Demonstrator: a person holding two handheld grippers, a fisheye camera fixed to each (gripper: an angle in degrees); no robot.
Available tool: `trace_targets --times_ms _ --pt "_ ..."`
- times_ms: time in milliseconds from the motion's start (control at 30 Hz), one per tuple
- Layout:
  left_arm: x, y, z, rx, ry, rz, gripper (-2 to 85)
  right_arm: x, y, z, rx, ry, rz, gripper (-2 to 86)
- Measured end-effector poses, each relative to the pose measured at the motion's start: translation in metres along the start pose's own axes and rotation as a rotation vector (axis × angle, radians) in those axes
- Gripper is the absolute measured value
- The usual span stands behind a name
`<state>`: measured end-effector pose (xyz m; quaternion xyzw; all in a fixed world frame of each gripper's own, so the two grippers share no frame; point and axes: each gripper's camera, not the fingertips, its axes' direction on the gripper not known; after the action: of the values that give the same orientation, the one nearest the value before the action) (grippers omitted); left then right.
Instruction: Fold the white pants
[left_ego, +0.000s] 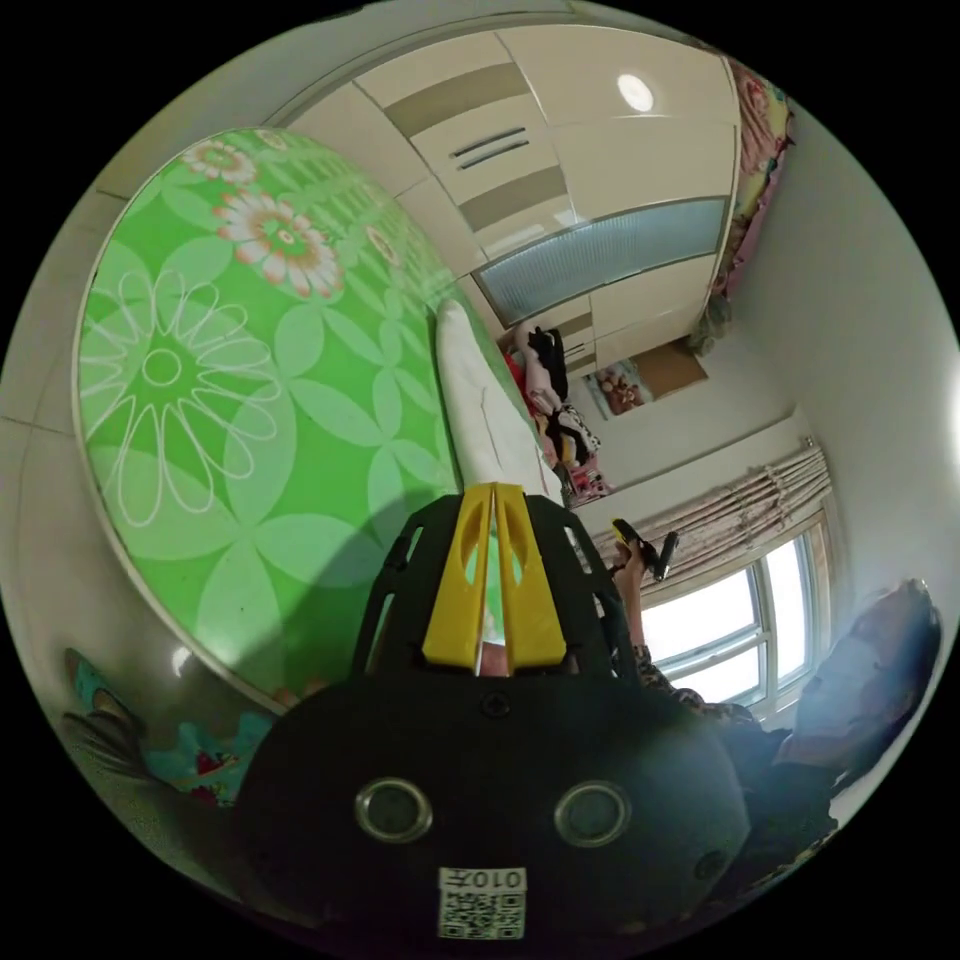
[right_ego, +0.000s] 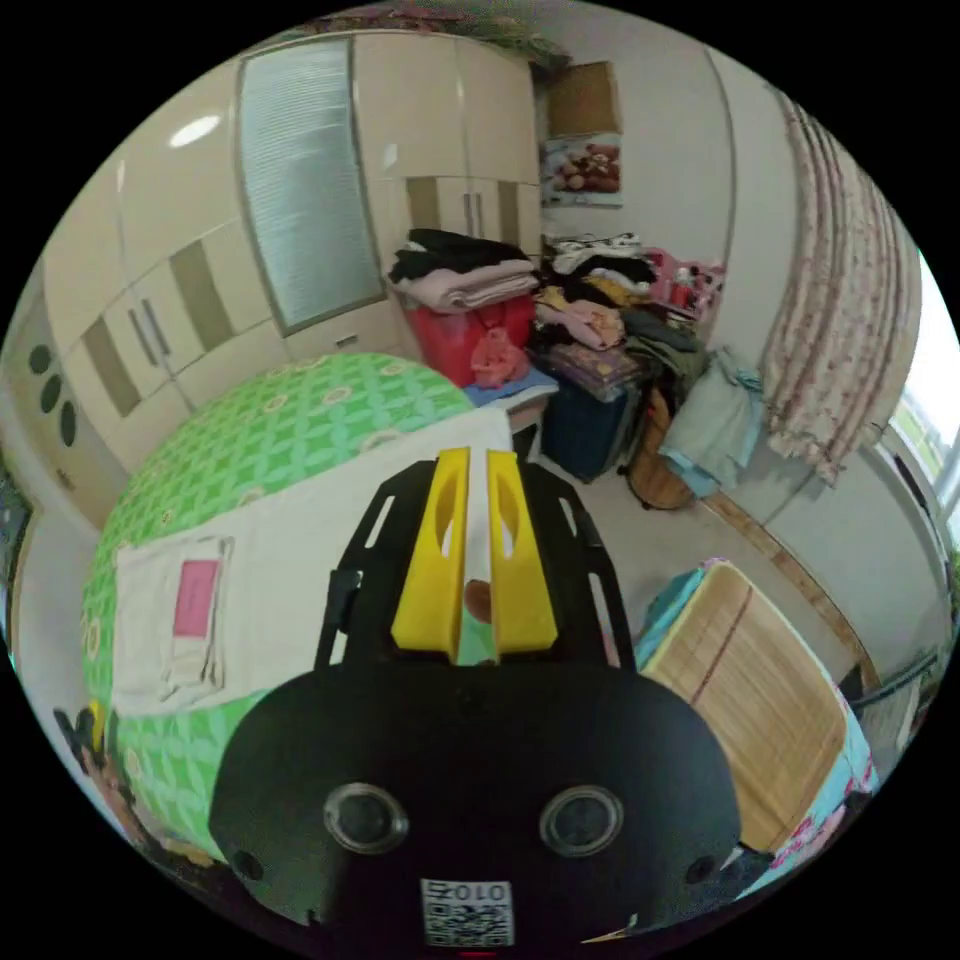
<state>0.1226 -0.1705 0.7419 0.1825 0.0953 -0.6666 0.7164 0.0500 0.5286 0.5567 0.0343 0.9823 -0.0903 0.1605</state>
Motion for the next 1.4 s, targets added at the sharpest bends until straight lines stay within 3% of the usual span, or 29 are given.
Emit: trace_targets --times_ms 167,300,567,800,900,1000,1200,1400 --pt "0.022 -0.004 0.020 -0.048 0.002 0.060 -0.1 -0.065 0.067 -0.011 -0.087 -0.355 -0.259 4.4" --pt "0.043 -0.004 0.039 -0.092 0.002 0.132 -0.1 -0.111 0.102 -0.015 -0.165 -0.428 -0.366 5.2" --pt "0.049 0.006 0.054 -0.130 0.011 0.195 -0.1 -0.077 0.122 0.003 -0.355 -0.698 -0.020 9.6" --pt "0.028 0.013 0.038 -0.106 0.063 0.163 -0.1 -0.073 0.127 -0.010 -0.362 -0.738 0.082 10.2" --pt "0.020 0.016 0.022 -0.076 0.070 0.157 -0.1 -0.069 0.128 -0.032 -0.272 -0.727 0.119 8.6" --pt "0.011 0.017 0.003 -0.040 0.088 0.150 -0.1 -0.073 0.133 -0.021 -0.365 -0.673 0.179 8.8" --pt "-0.014 0.026 -0.032 0.023 0.114 0.119 0.0 -0.067 0.139 -0.028 -0.313 -0.793 0.272 11.8" --pt "-0.047 0.039 -0.068 0.092 0.139 0.066 -0.1 -0.092 0.122 -0.042 -0.355 -0.623 0.229 9.6"
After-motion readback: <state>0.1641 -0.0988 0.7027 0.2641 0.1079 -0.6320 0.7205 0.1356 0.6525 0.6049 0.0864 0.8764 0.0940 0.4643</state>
